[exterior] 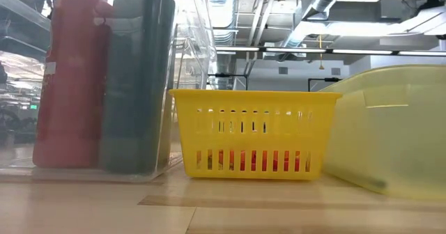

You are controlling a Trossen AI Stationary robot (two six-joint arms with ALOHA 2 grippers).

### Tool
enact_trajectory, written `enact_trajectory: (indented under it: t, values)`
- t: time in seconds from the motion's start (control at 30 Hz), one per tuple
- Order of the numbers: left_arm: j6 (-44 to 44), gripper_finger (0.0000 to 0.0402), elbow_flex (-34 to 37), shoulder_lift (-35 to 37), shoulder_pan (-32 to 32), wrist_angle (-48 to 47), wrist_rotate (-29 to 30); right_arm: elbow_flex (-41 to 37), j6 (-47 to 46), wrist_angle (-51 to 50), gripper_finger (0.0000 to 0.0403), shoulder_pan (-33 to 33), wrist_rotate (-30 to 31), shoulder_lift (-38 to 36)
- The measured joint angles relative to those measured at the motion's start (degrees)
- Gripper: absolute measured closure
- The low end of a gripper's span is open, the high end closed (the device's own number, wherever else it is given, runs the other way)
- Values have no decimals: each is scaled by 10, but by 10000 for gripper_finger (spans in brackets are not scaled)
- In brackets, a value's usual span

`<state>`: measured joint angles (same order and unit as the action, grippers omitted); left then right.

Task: Pick & Place Paint Supplies
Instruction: Return to Home Position

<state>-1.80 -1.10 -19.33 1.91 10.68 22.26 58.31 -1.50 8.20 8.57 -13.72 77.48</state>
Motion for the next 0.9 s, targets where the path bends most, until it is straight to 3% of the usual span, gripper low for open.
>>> enact_trajectory:
  t: [0.2, 0.53, 0.9]
  values:
    - [0, 402, 0, -7, 0, 6, 0, -87, 4, 63, 403, -22, -14, -72]
    - [0, 402, 0, -7, 0, 9, 0, -329, -5, 128, 403, -37, 43, -242]
    - [0, 402, 0, -7, 0, 10, 0, -495, -32, 193, 403, -30, 93, -395]
